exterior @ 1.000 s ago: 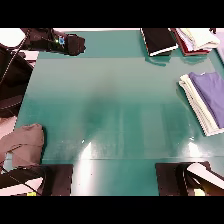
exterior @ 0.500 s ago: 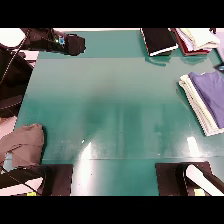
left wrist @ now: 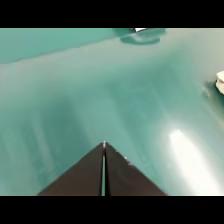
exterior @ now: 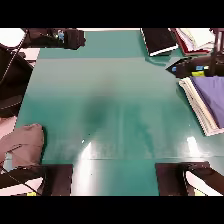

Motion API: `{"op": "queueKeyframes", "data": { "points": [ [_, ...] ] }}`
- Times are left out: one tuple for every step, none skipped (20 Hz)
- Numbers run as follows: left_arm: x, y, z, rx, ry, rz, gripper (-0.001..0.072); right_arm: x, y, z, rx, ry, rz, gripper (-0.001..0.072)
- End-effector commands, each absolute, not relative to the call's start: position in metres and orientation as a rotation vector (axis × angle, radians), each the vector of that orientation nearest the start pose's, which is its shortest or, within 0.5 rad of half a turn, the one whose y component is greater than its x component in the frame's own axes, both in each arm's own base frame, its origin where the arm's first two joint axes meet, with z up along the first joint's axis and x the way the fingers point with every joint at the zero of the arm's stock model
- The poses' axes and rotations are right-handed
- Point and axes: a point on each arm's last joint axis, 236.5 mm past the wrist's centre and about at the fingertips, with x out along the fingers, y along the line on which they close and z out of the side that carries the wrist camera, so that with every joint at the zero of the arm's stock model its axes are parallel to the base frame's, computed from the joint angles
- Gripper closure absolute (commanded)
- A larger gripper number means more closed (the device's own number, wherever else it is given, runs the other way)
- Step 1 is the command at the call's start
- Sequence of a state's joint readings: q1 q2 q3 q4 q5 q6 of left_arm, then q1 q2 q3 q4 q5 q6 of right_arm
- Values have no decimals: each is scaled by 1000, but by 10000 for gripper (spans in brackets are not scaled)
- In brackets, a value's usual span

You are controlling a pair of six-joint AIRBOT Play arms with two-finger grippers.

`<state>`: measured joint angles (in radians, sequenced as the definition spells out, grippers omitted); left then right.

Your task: Fold the shirts.

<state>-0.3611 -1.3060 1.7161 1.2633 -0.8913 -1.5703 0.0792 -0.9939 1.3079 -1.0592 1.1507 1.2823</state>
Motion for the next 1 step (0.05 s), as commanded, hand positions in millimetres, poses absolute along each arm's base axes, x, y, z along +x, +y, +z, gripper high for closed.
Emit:
{"op": "queueKeyframes", "data": {
  "points": [
    [456,-231,288,-166,494,-538,679,360,154,205,36,753,576,692]
  ]
}}
